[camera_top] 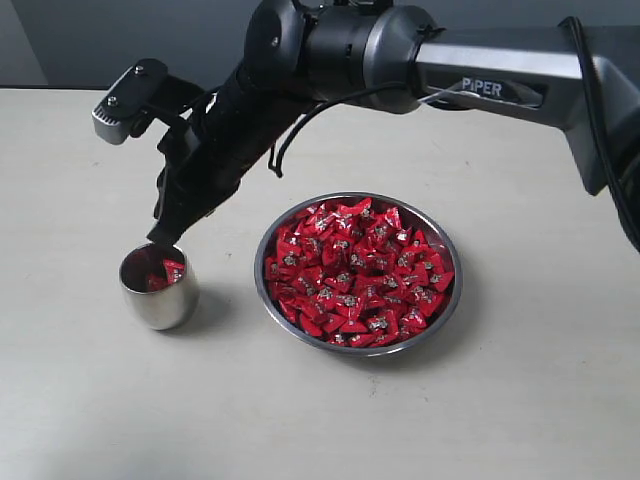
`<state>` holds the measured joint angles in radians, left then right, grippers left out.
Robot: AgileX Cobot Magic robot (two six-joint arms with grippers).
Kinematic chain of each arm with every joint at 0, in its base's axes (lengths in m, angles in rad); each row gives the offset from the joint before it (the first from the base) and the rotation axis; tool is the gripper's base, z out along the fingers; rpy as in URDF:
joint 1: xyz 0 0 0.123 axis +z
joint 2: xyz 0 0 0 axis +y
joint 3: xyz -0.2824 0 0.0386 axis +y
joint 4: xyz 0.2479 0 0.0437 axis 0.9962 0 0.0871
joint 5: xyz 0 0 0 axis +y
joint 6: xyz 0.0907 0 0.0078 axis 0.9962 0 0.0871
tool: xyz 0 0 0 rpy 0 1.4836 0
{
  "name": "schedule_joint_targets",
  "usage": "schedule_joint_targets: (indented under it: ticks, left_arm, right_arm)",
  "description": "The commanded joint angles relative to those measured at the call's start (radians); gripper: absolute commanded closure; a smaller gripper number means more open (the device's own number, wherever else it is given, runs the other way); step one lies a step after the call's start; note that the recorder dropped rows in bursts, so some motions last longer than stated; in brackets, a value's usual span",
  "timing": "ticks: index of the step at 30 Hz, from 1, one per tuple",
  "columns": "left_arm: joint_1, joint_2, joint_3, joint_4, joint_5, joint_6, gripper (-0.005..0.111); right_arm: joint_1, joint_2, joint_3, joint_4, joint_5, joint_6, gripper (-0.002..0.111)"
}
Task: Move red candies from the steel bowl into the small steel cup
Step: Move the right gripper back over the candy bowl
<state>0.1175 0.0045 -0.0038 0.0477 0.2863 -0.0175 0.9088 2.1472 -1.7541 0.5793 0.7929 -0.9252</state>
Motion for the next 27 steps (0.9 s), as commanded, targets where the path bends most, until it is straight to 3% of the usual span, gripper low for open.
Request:
schedule_joint_targets:
  ticks: [1,3,7,12,20,27]
  left_arm:
    - [0.001,-0.004,0.004,-0.003,-0.002,-0.002,0.106]
    - [0.001,-0.004,0.004,-0.003,-0.002,-0.002,0.106]
    - [0.001,-0.004,0.004,-0.003,-0.002,-0.002,0.106]
    - [0.001,-0.004,0.004,-0.003,-0.002,-0.002,0.106]
    - [0.001,-0.004,0.004,-0.003,-0.002,-0.002,0.106]
    - [0.001,-0.004,0.004,-0.003,-0.002,-0.002,0.106]
  right_arm:
    - [-0.040,-0.024,0.000,0.027,-0.026,0.070,0.109]
    - [-0.100,-0.056,0.043,0.032,-0.070,0.143,0.109]
    - [-0.223,-0.242,0.303,0.058,-0.353,0.189,0.109]
    - [-0.260,-0.508,0.657,0.100,-0.722,0.189,0.109]
    - [-0.260,-0.621,0.909,0.156,-0.793,0.170,0.109]
    - [-0.260,-0.650,0.957,0.190,-0.801,0.170,0.109]
